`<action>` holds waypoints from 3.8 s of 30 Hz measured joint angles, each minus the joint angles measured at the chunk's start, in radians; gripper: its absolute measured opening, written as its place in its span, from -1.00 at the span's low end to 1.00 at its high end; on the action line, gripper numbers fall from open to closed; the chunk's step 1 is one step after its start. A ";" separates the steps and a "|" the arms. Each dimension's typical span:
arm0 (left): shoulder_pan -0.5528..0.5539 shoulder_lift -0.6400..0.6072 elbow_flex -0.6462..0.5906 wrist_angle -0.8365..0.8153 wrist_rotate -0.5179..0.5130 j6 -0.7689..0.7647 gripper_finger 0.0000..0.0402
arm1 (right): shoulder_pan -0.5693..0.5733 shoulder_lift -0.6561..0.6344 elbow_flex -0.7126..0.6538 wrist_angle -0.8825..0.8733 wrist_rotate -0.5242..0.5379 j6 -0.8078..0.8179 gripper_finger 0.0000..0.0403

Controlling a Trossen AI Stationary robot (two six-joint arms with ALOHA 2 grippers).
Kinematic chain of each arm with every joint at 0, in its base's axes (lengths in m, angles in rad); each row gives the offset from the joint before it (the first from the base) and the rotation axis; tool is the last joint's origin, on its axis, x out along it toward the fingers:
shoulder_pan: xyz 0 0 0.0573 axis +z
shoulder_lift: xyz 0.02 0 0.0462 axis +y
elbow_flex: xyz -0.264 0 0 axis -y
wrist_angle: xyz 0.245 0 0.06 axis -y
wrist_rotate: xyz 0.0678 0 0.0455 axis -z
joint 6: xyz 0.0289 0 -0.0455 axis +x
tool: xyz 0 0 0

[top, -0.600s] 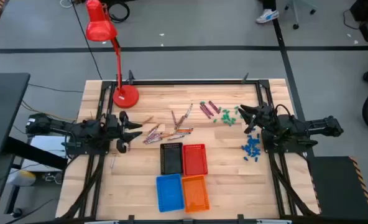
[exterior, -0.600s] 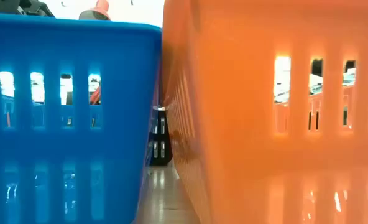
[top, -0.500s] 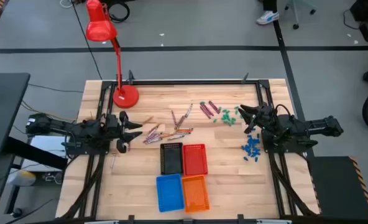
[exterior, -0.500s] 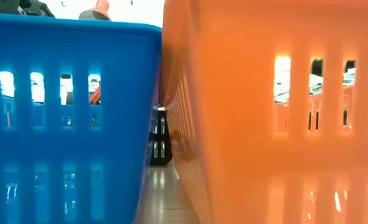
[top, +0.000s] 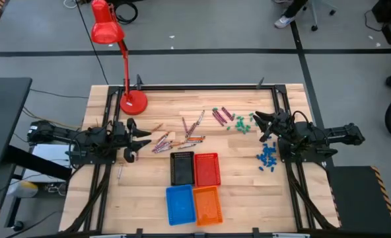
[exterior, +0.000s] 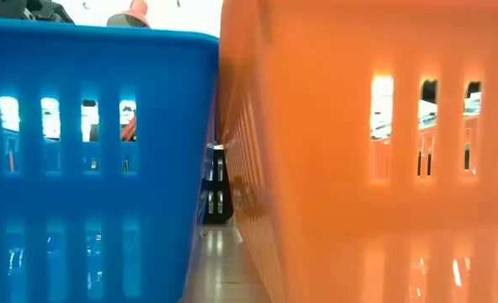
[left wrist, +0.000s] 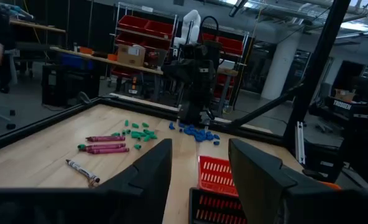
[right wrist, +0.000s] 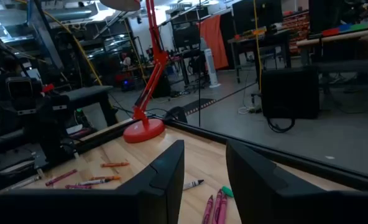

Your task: Sort crayons

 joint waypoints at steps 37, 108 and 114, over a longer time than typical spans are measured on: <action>0.000 0.000 0.000 0.000 0.000 0.000 -0.14 | 0.000 0.000 0.000 0.000 0.000 0.000 -0.39; 0.217 0.352 0.141 0.246 -0.099 0.002 -0.14 | -0.054 0.411 0.005 0.277 -0.099 0.169 -0.40; 0.252 0.498 0.231 0.198 -0.096 -0.017 -0.14 | -0.100 0.662 0.086 0.278 -0.113 0.169 -0.40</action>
